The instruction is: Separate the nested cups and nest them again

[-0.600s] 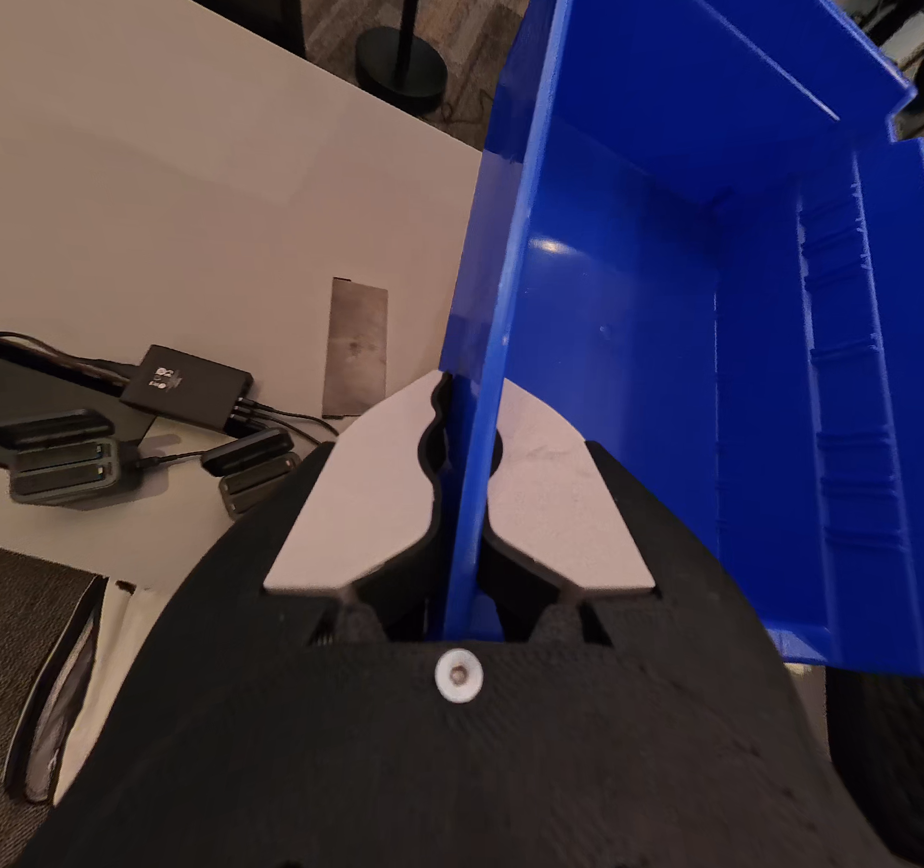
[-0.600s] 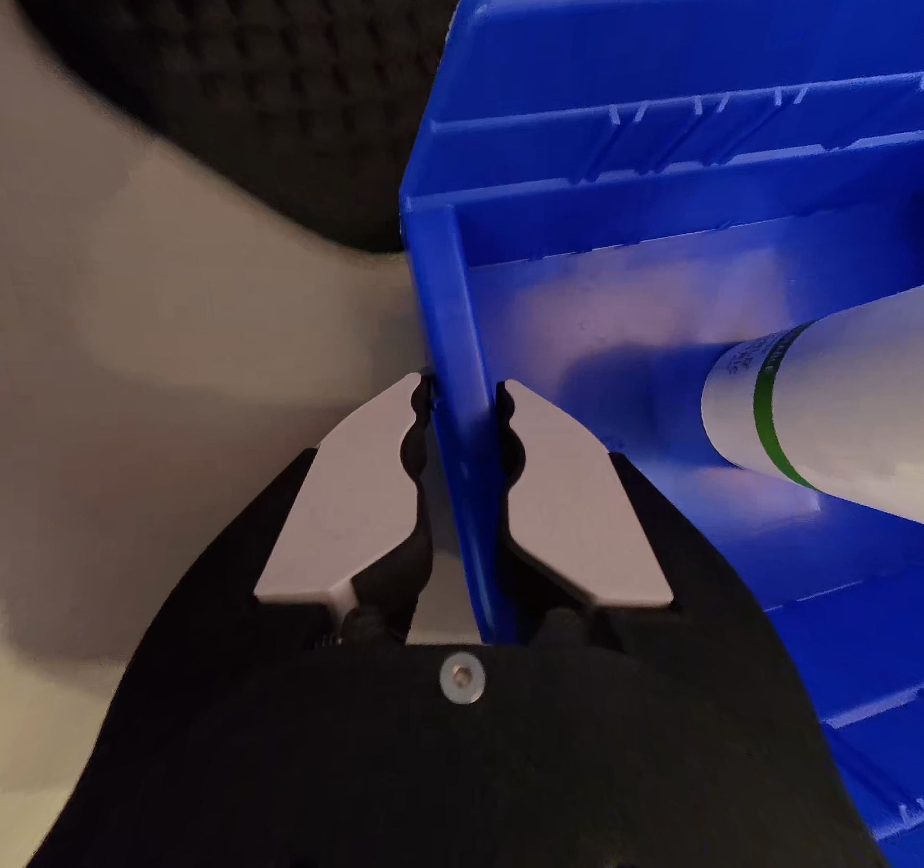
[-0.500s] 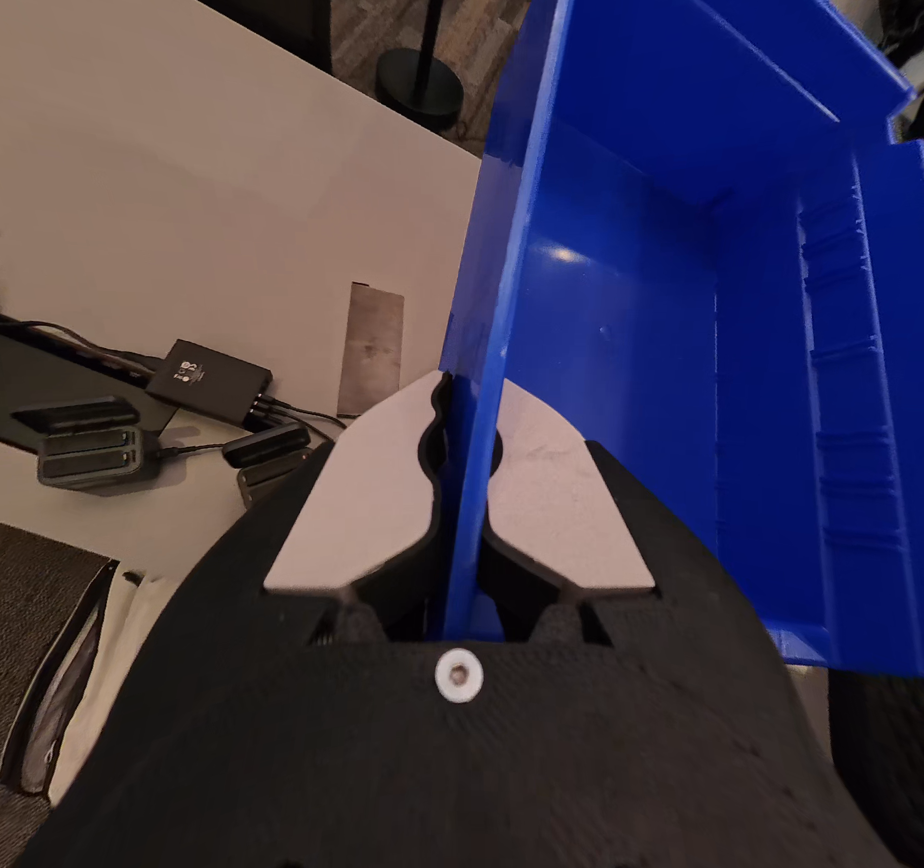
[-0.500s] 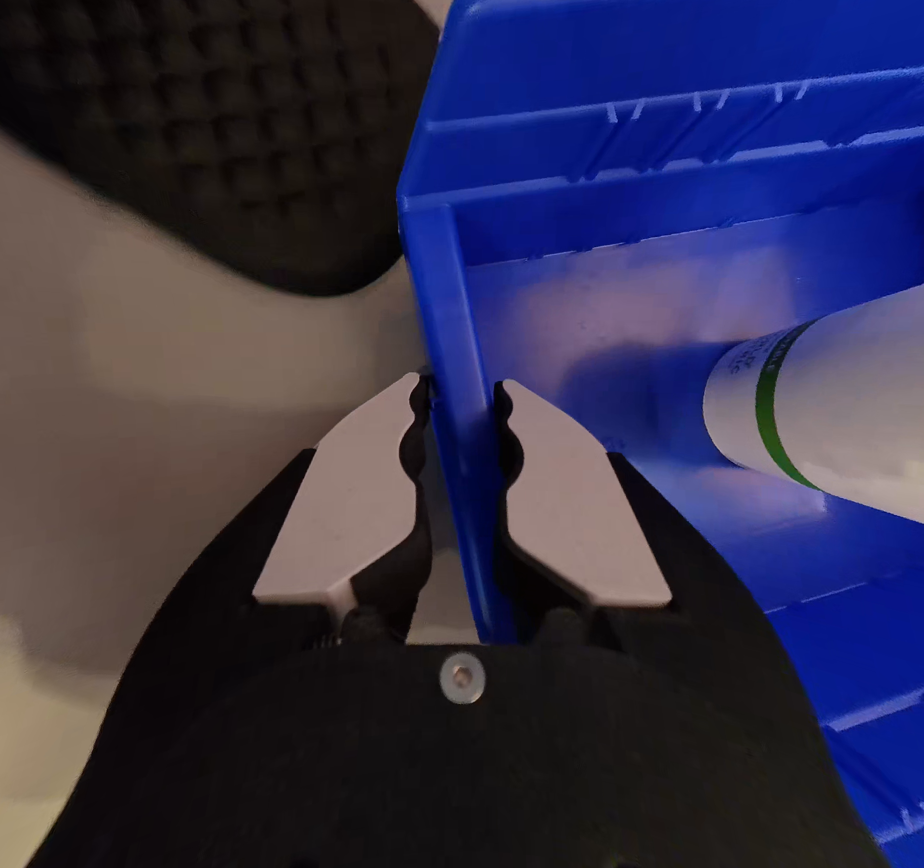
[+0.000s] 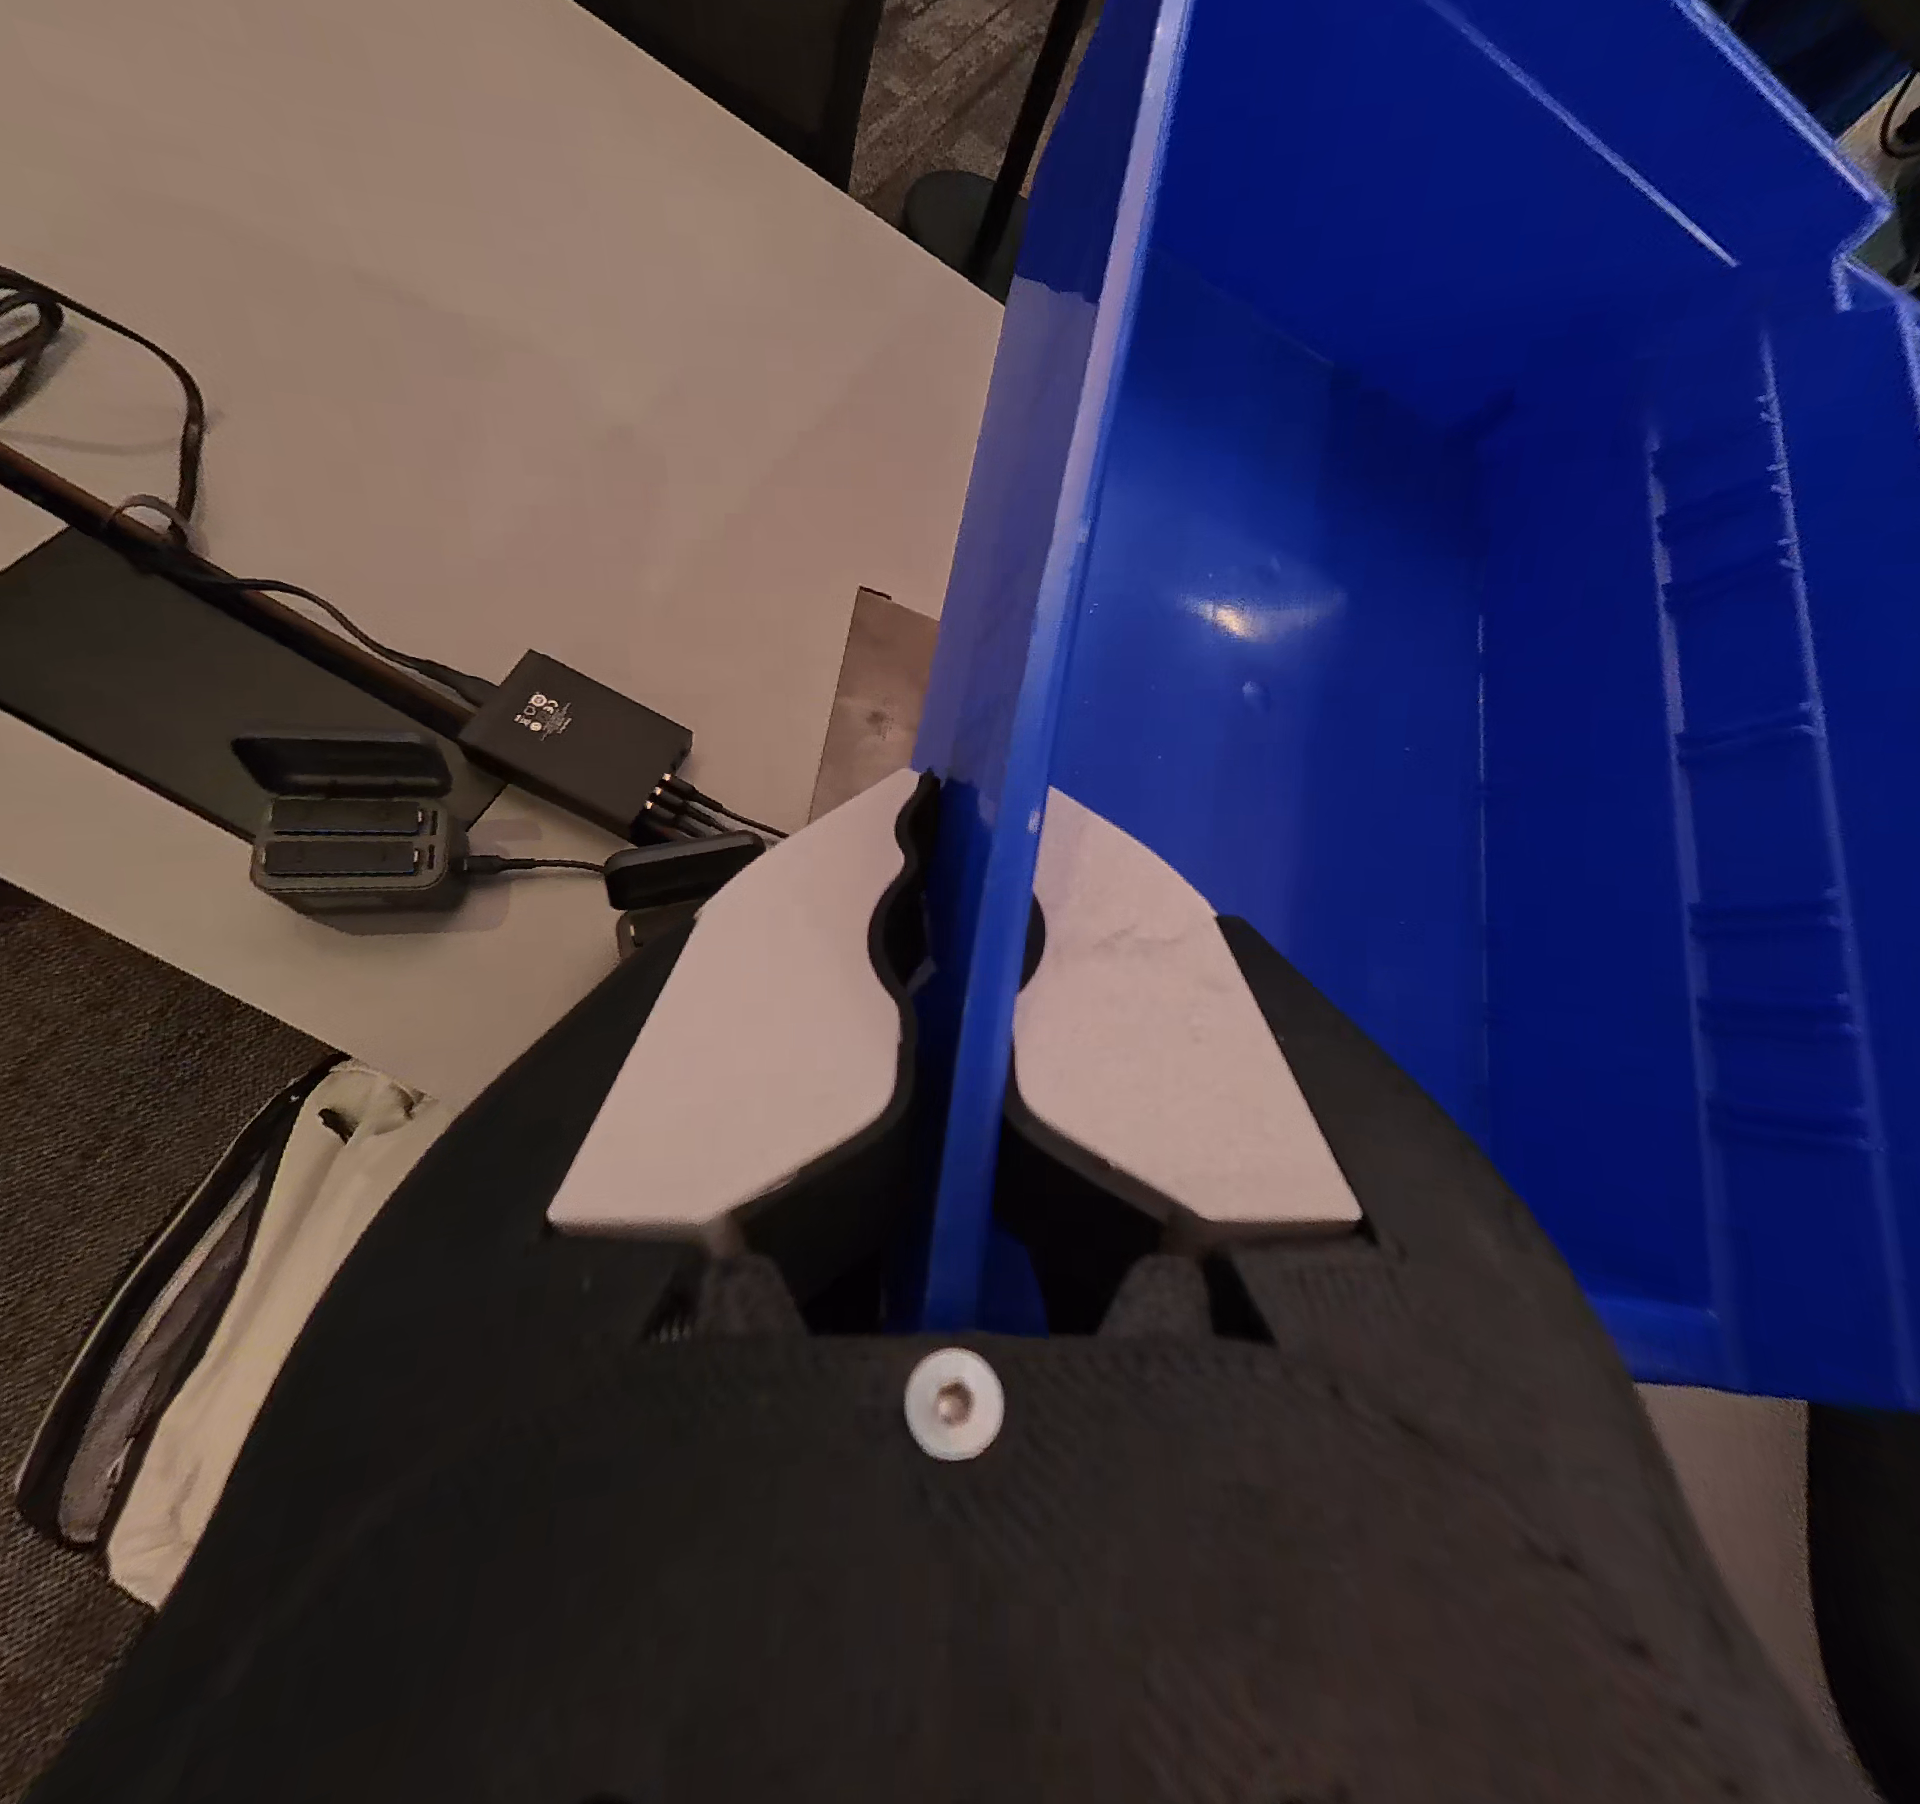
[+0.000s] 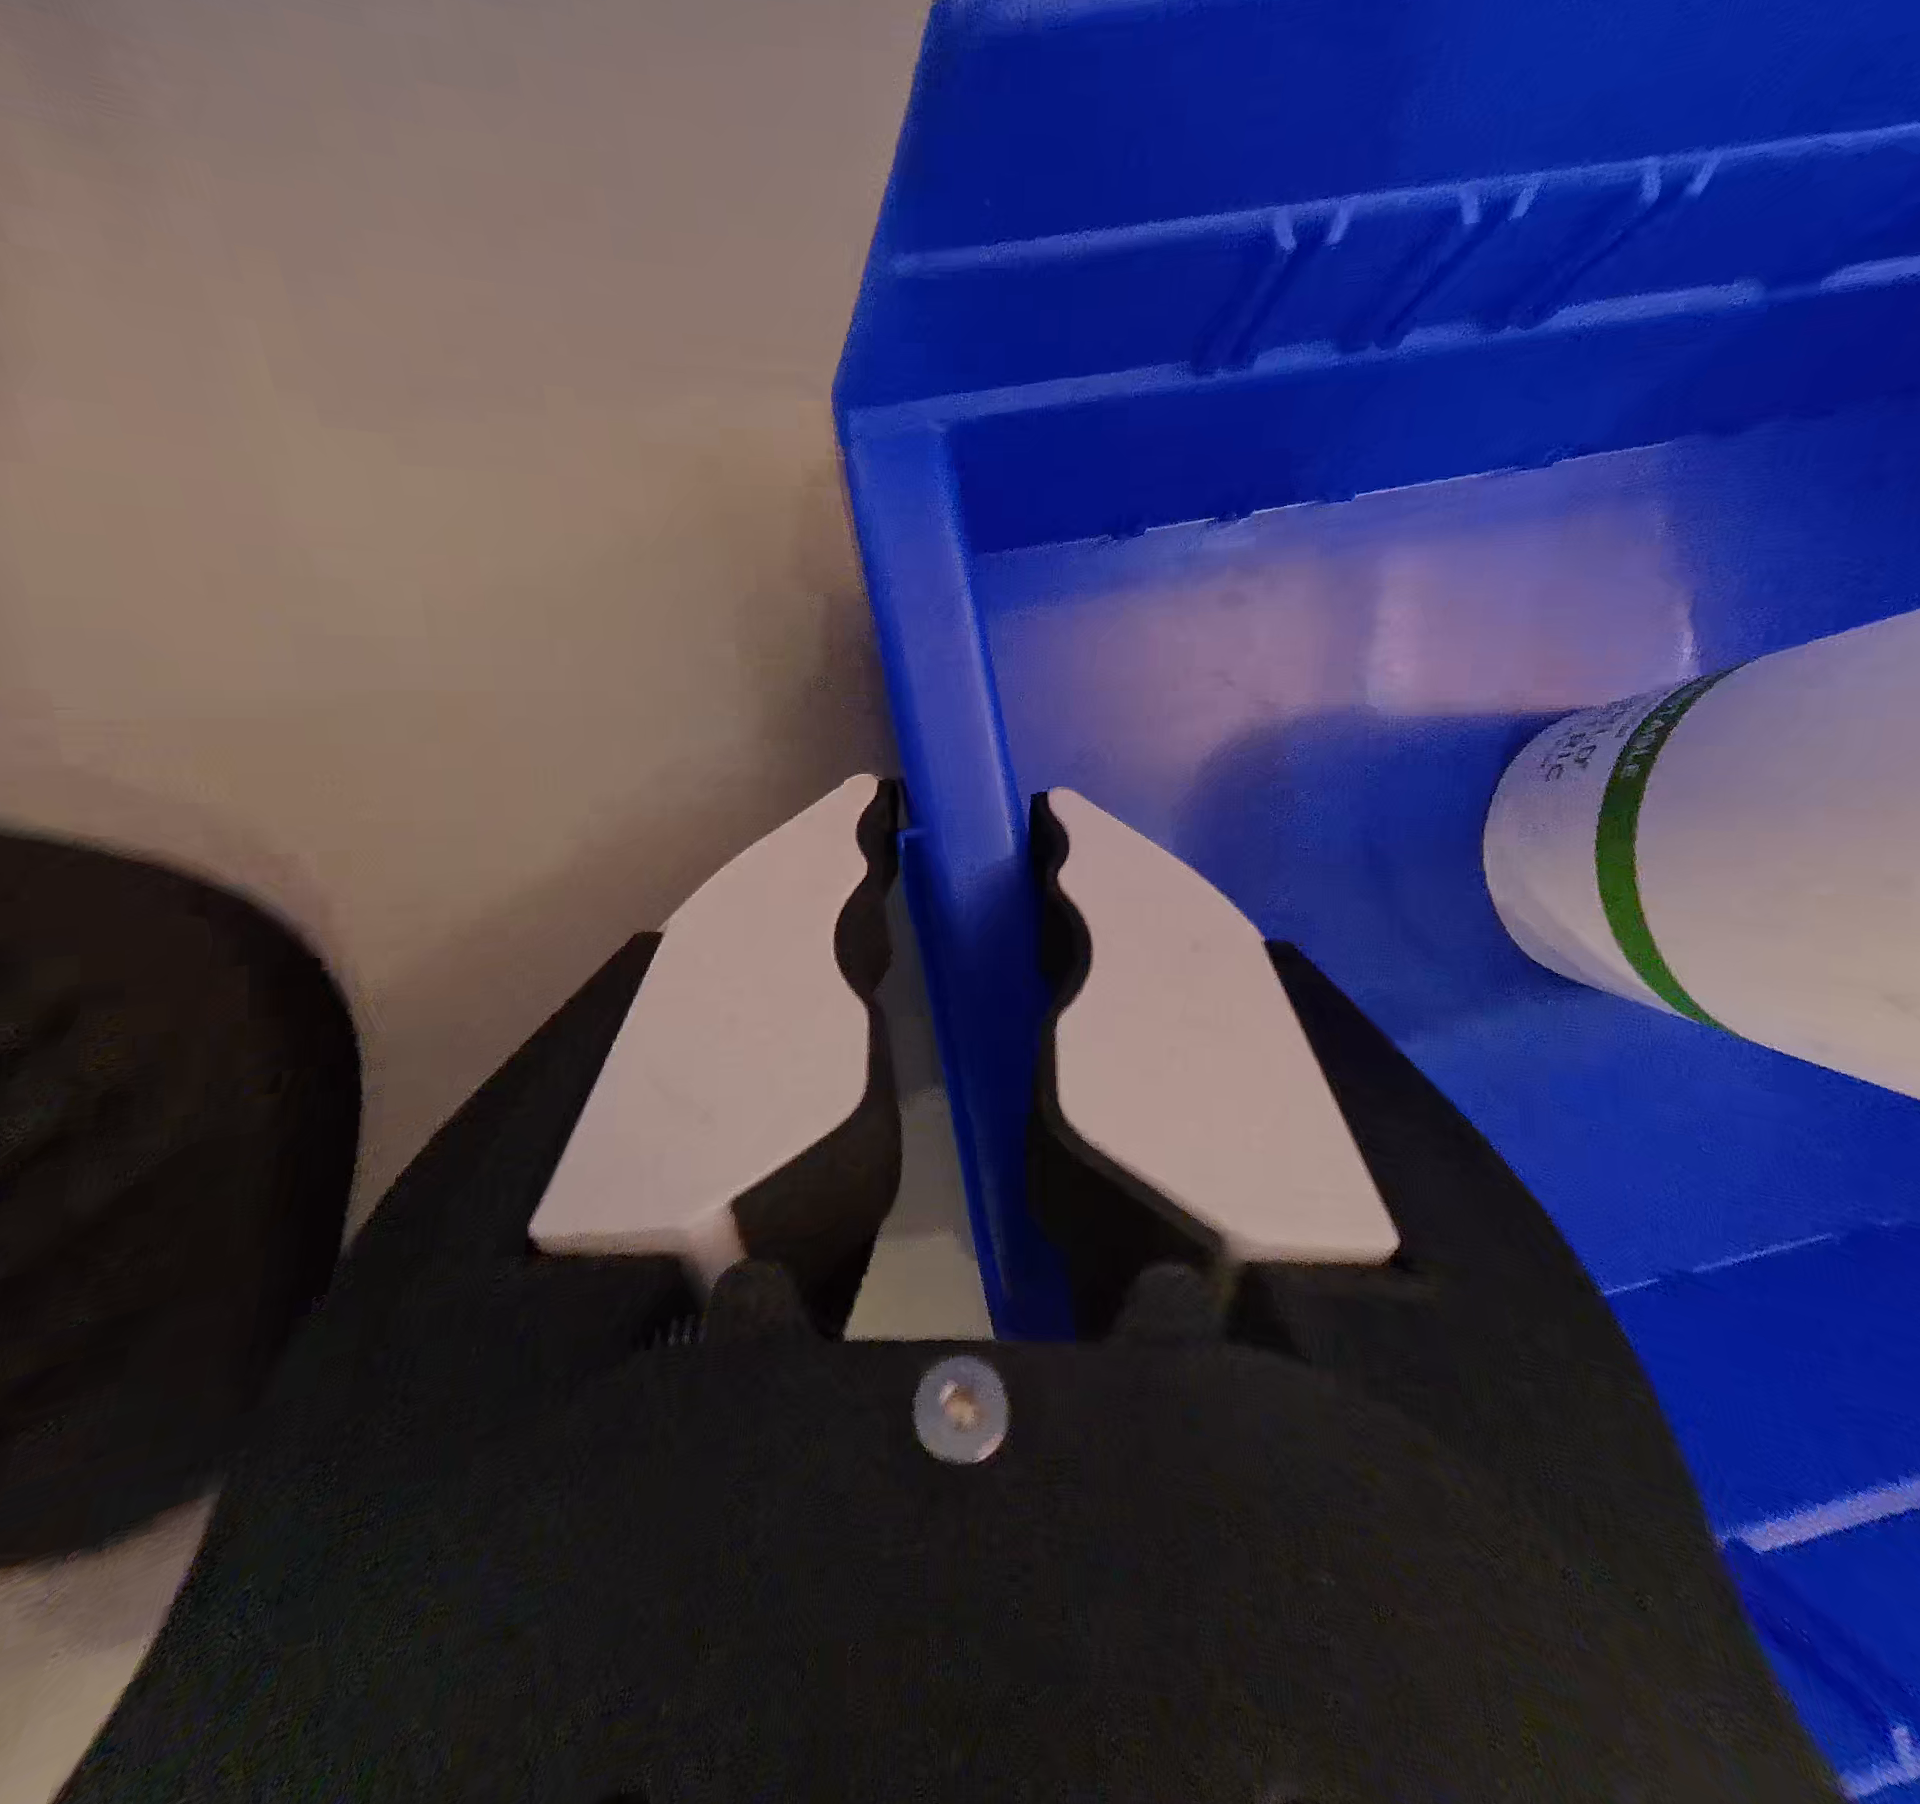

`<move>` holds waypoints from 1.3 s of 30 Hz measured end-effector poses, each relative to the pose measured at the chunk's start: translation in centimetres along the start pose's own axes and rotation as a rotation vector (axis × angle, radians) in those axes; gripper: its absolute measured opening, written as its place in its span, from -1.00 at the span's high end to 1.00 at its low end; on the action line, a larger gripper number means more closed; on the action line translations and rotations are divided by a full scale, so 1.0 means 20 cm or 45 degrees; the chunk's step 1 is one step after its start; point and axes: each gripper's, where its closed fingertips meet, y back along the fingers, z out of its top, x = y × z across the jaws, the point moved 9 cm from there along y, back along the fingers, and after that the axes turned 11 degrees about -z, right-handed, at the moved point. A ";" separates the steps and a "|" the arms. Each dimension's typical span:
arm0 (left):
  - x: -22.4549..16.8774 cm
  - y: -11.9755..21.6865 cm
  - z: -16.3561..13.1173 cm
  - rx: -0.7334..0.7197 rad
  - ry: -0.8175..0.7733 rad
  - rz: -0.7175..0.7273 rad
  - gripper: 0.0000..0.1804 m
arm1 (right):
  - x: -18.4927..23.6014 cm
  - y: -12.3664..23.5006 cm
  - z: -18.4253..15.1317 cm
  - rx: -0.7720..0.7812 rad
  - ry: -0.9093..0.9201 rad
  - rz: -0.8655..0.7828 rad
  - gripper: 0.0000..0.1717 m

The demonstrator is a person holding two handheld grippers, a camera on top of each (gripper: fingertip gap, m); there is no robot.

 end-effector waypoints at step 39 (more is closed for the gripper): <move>-1.67 -0.19 0.48 0.343 -0.773 -1.151 0.91 | 0.32 1.47 -0.92 -0.391 -0.635 0.438 0.70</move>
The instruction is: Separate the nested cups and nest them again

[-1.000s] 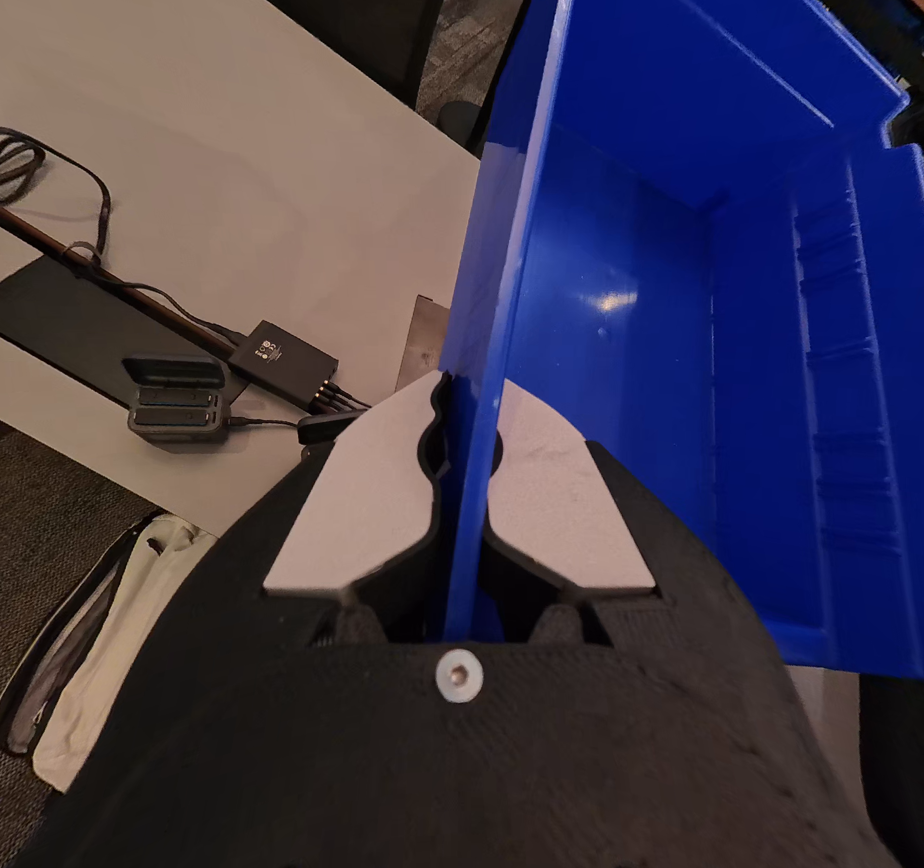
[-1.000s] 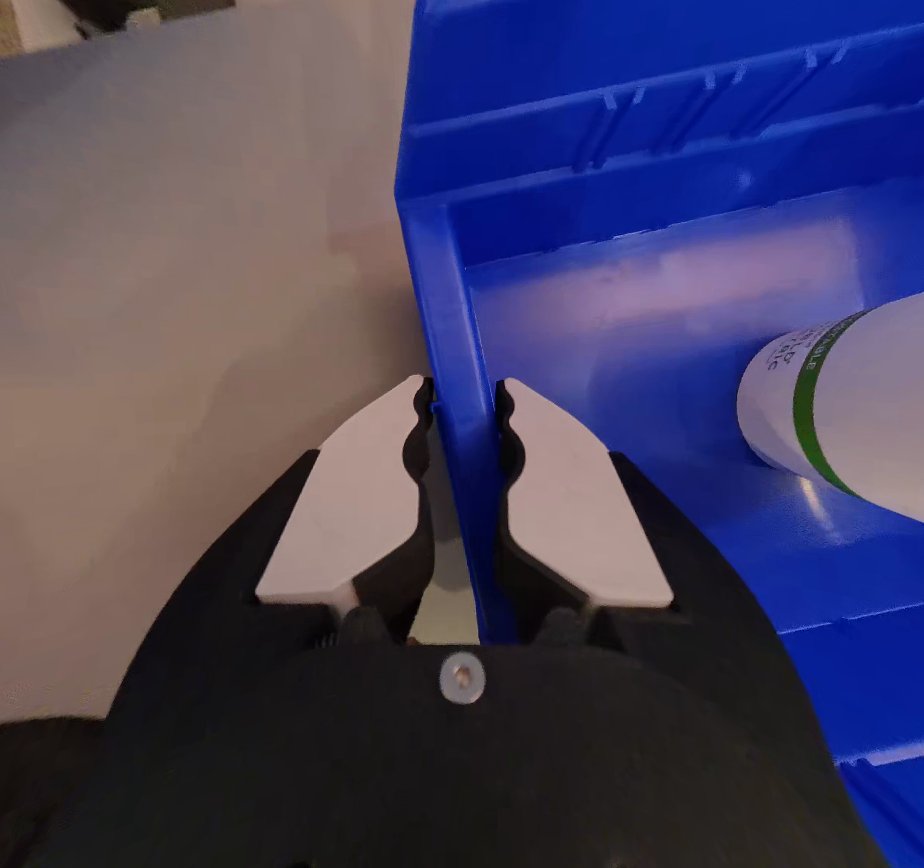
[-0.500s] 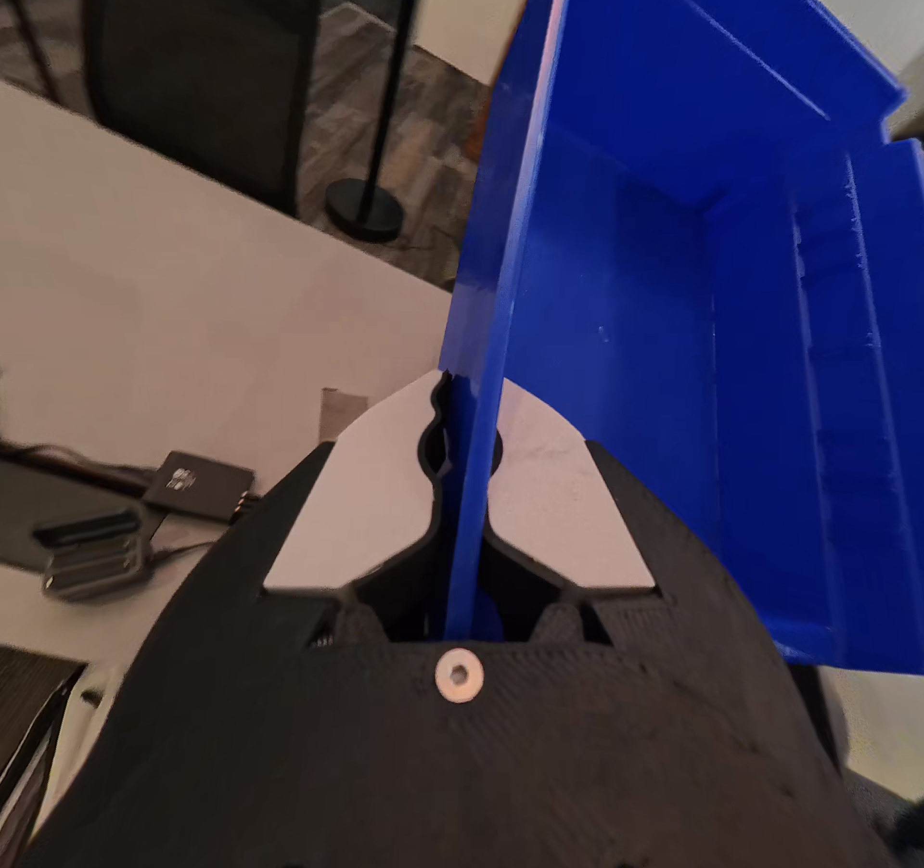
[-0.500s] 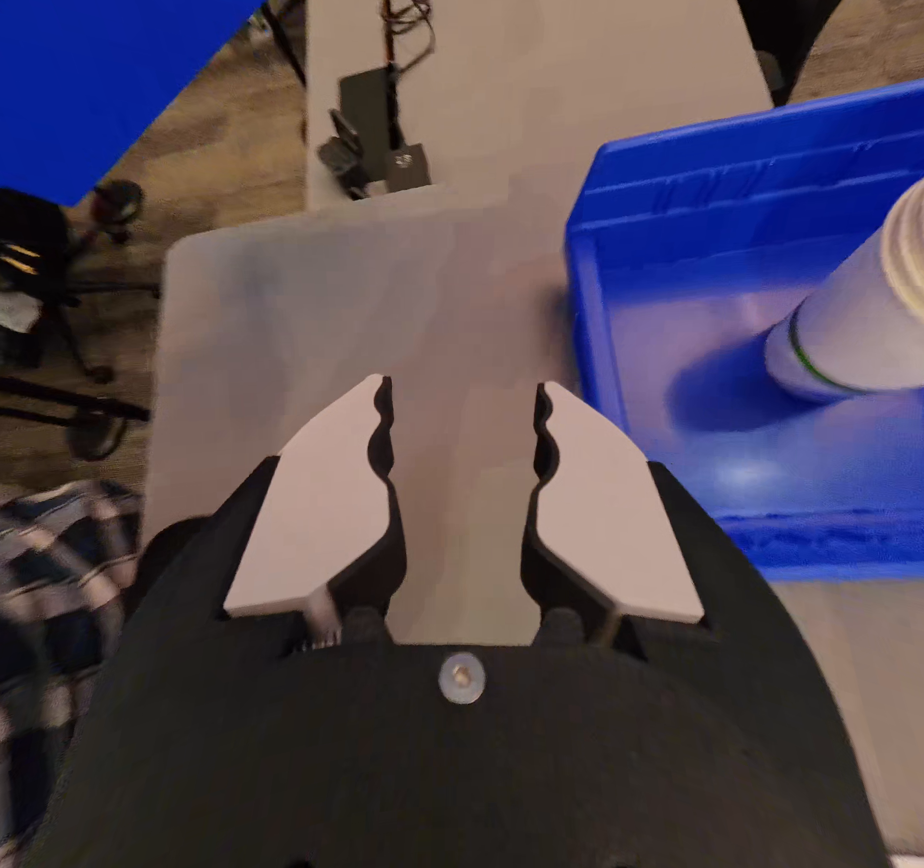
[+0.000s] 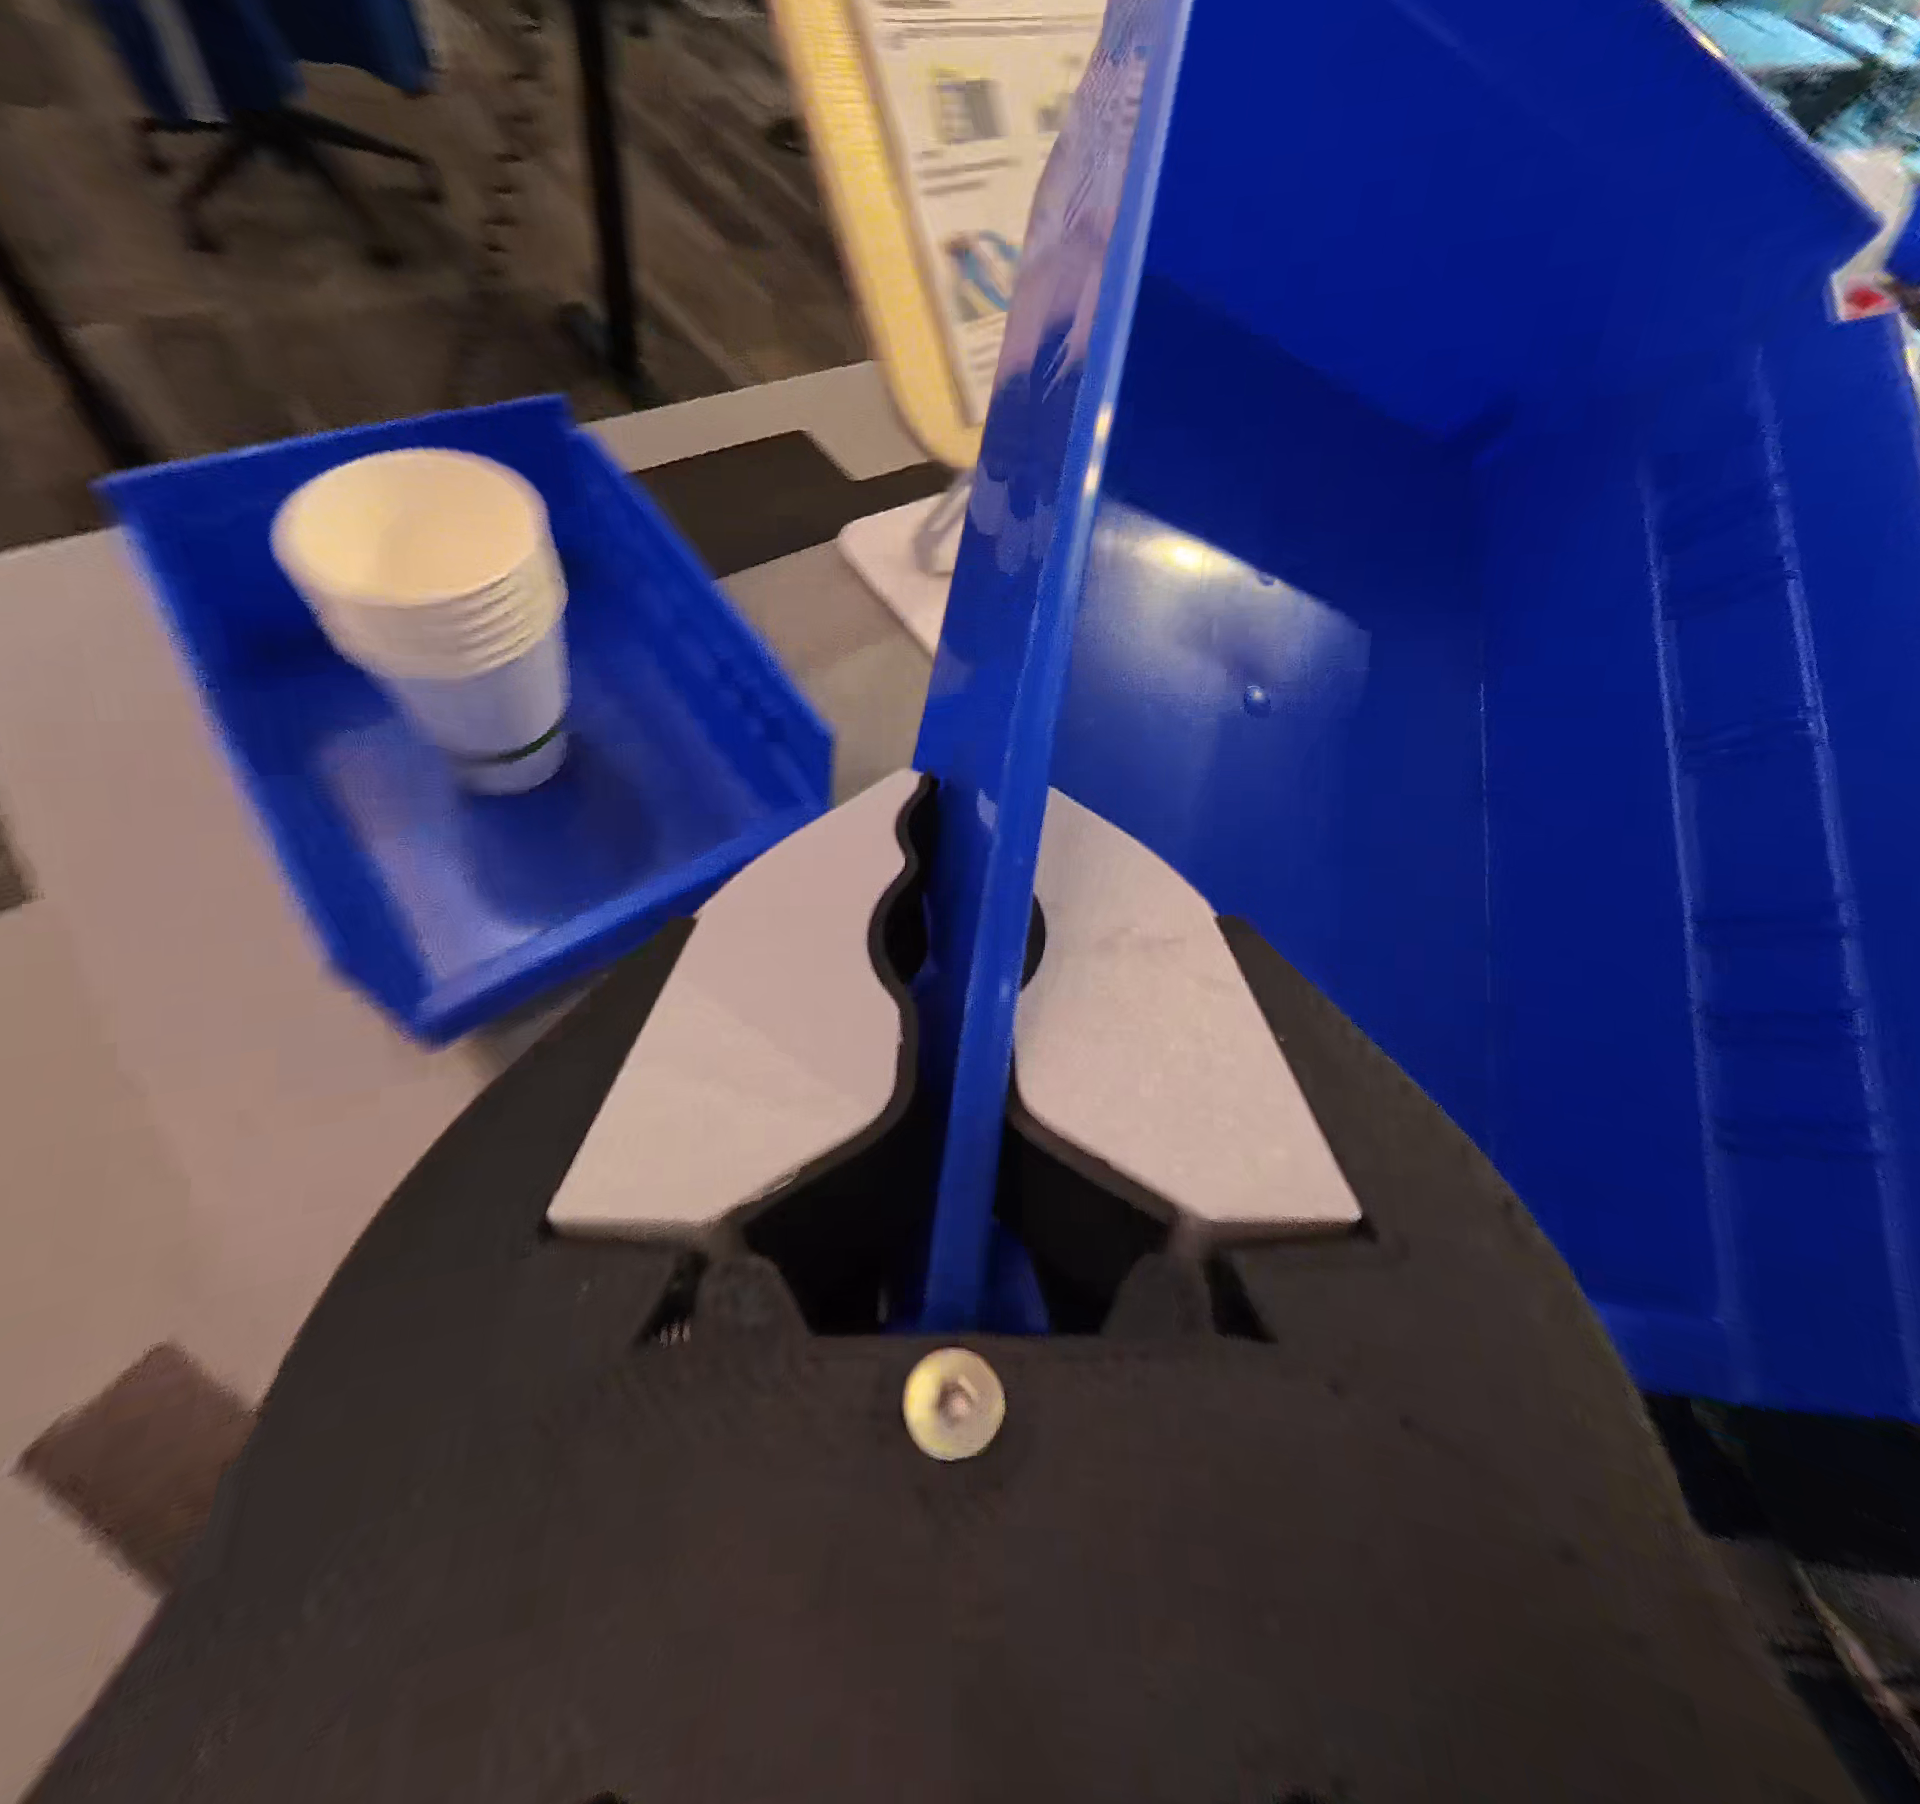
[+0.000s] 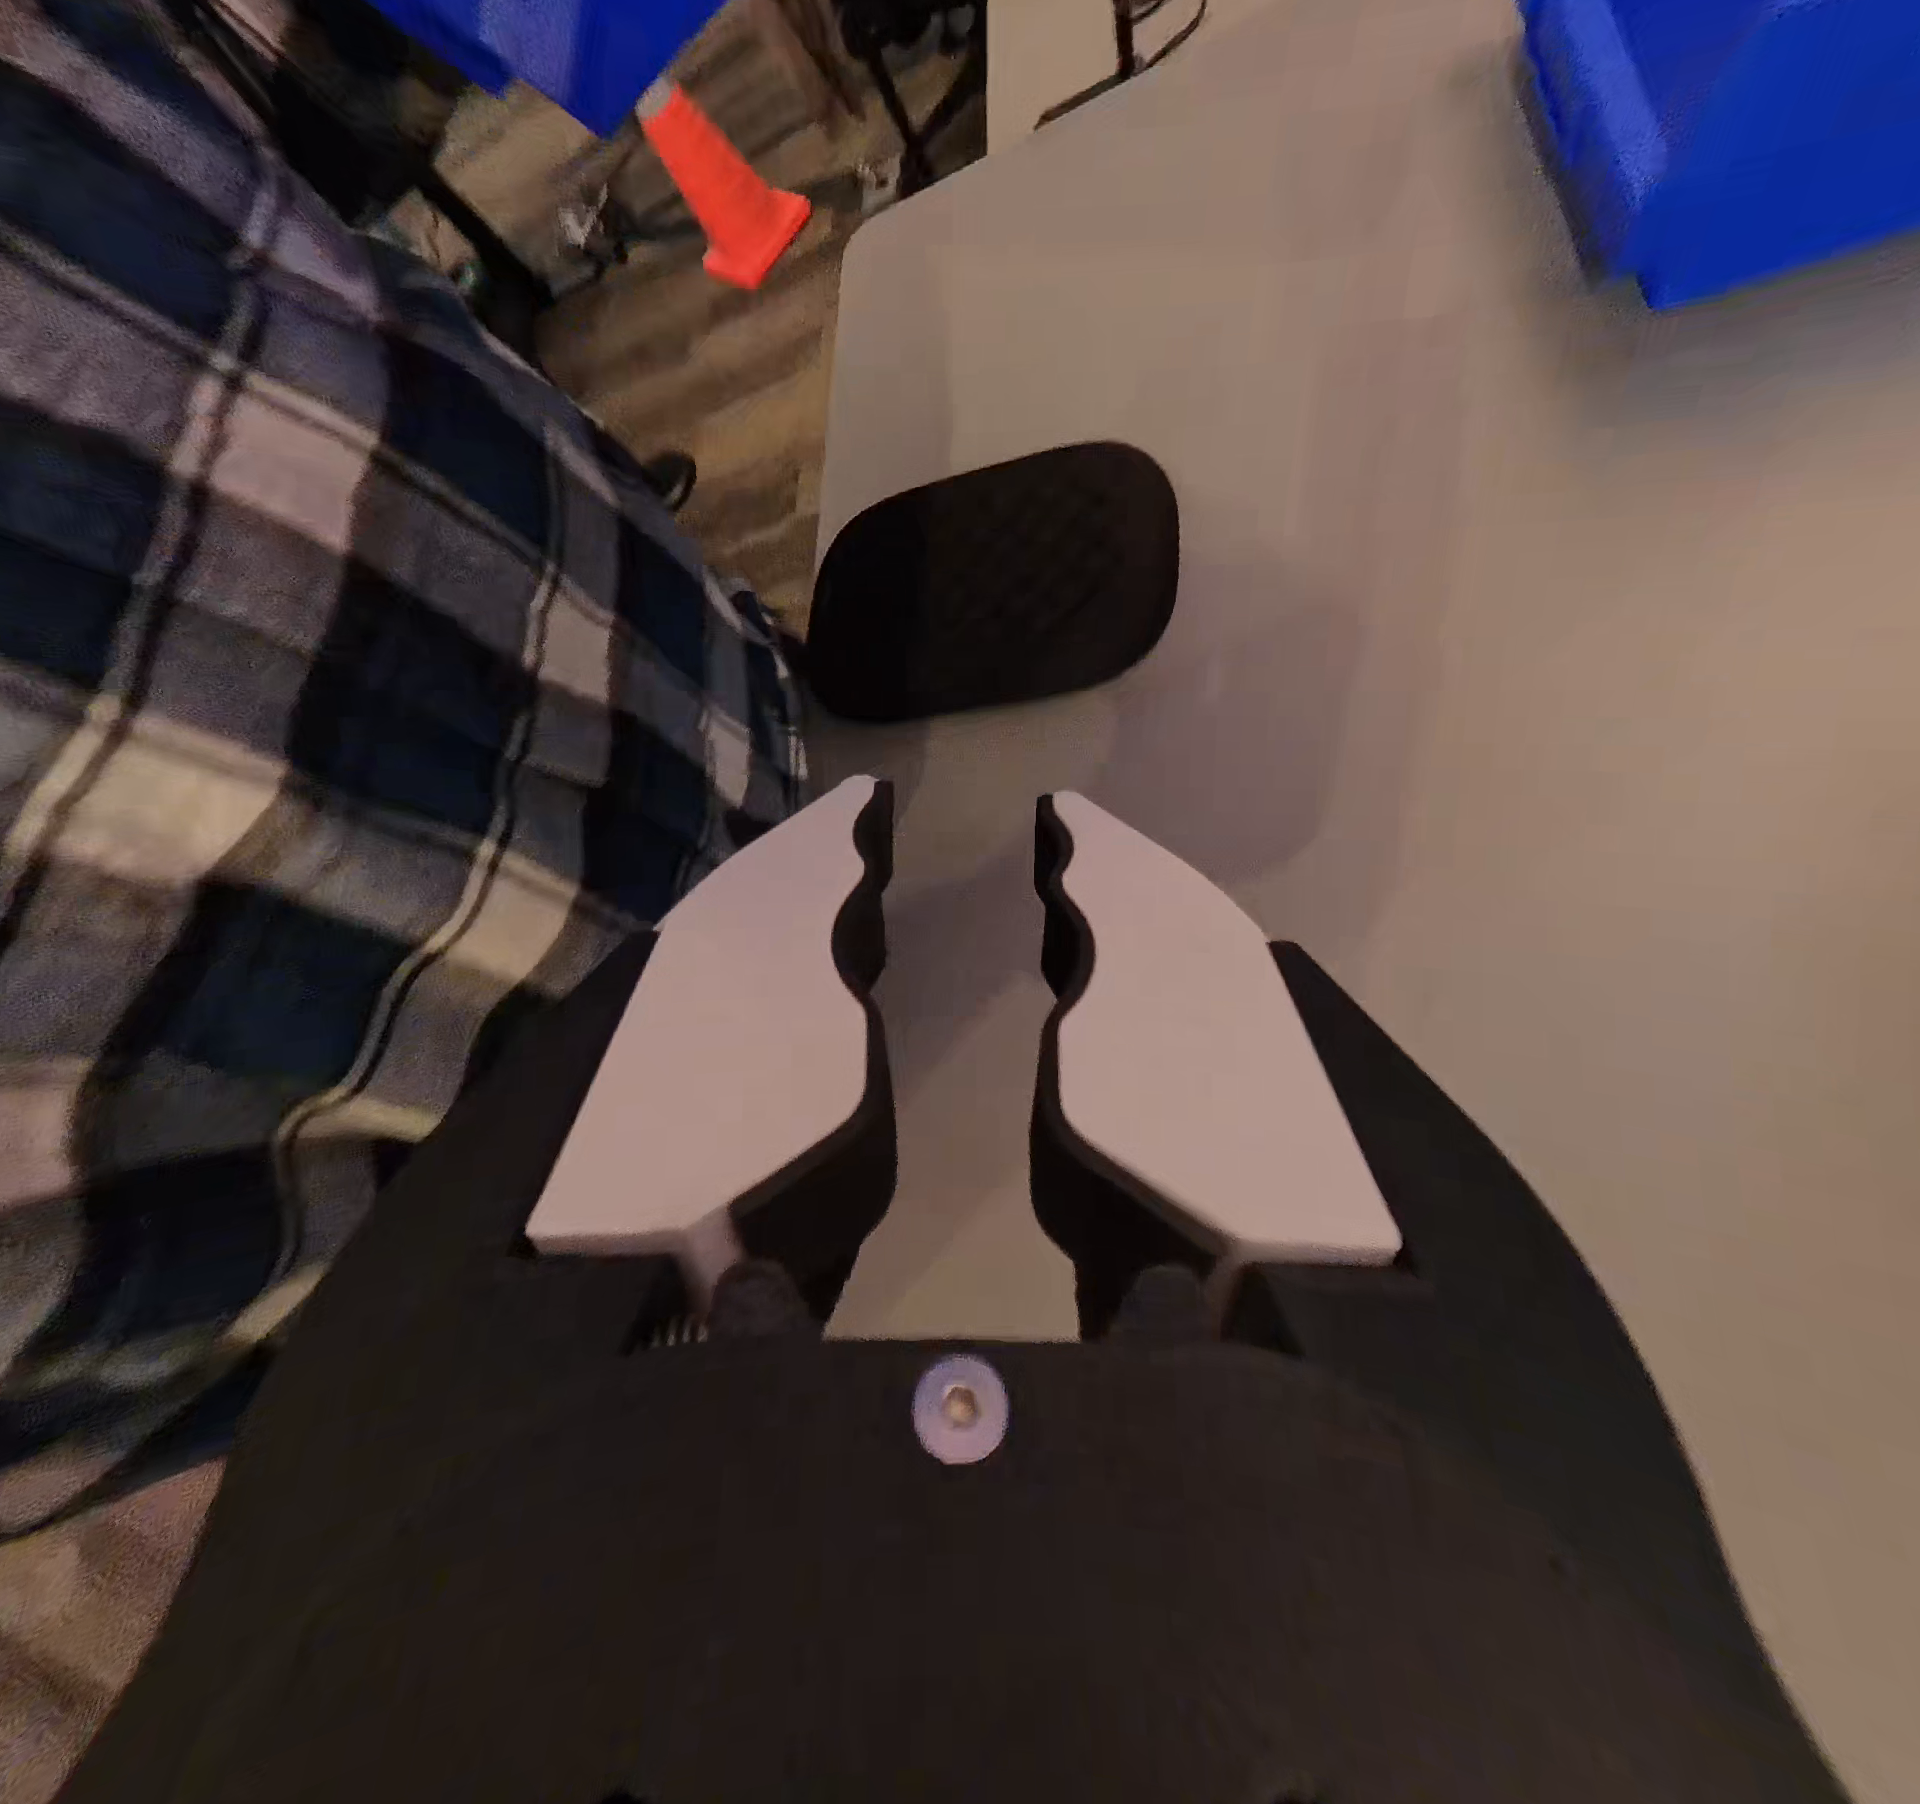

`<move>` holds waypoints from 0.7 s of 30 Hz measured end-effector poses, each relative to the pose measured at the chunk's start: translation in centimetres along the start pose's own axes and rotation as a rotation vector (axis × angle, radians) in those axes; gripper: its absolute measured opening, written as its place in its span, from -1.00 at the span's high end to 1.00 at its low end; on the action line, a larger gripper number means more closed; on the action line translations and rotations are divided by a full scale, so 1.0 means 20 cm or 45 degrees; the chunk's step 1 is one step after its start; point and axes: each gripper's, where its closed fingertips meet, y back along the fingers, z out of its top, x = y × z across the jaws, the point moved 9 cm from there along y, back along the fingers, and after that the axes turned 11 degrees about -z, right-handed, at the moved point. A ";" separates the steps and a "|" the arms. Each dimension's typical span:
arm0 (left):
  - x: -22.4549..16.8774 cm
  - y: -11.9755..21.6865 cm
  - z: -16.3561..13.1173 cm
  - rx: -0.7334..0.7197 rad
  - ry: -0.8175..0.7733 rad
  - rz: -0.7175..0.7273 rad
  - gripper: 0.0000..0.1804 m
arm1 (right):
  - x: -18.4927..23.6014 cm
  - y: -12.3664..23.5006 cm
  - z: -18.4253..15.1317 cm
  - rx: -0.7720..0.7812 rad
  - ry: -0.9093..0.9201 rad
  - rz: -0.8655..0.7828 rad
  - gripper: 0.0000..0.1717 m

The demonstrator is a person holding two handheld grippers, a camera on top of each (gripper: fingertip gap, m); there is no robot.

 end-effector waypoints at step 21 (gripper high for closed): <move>-0.87 -2.34 0.03 0.197 0.059 -0.555 0.92 | 0.37 1.44 -1.41 -1.394 -1.071 -1.297 0.48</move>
